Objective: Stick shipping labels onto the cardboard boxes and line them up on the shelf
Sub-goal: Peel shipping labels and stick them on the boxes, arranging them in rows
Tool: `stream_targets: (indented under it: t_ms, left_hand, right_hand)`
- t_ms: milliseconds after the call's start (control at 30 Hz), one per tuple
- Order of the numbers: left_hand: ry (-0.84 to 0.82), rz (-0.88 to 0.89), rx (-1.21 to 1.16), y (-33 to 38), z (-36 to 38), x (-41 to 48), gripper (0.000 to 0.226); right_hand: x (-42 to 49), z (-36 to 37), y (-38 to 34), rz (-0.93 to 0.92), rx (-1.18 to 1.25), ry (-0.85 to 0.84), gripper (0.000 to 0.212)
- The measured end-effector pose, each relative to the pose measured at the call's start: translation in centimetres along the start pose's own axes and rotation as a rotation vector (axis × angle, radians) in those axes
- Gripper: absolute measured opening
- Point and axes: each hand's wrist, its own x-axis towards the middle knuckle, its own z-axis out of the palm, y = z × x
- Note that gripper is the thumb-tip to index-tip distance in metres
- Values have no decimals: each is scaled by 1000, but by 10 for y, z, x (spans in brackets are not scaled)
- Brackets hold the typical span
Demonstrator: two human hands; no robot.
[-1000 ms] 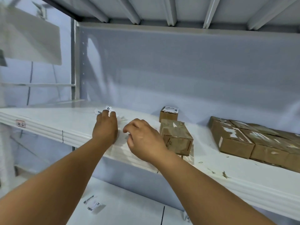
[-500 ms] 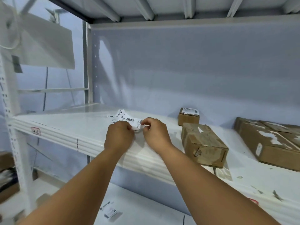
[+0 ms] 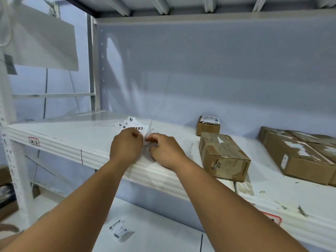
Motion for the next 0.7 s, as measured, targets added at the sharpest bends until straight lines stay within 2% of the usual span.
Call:
stream_targets:
  t_ms: [100,167,267,333,433,500,600,700]
  left_hand:
    - [156,33,-44,-2,2,-4,16]
    - [282,58,-169,-3,0,-10,14]
    - [366,95,-316,-4,-2,-15,12]
    - [351,232,-231,-4,1,-17,19]
    - [202,489,-93,-5,7,-22,29]
    - [155,613,29,-5,6,-23,30]
    - [115,757,135,0,3,-23,31]
    - [158,802,120,4,3,-30,22]
  right_hand:
    - [4,5,2,0,-151,-61,34]
    - [5,7,1,-23,-255,-49,31]
    - [6,7,0,-36,-344,-15,33]
    - [5,7,0,-32,-415,-3,35]
    - [2,5,0,2,-449,39,37]
    - [1,2,-2,54,-197,158,33]
    - [-1,-9,-10,125,363,349,31]
    - [-9,-22,-18,230,938,369,33]
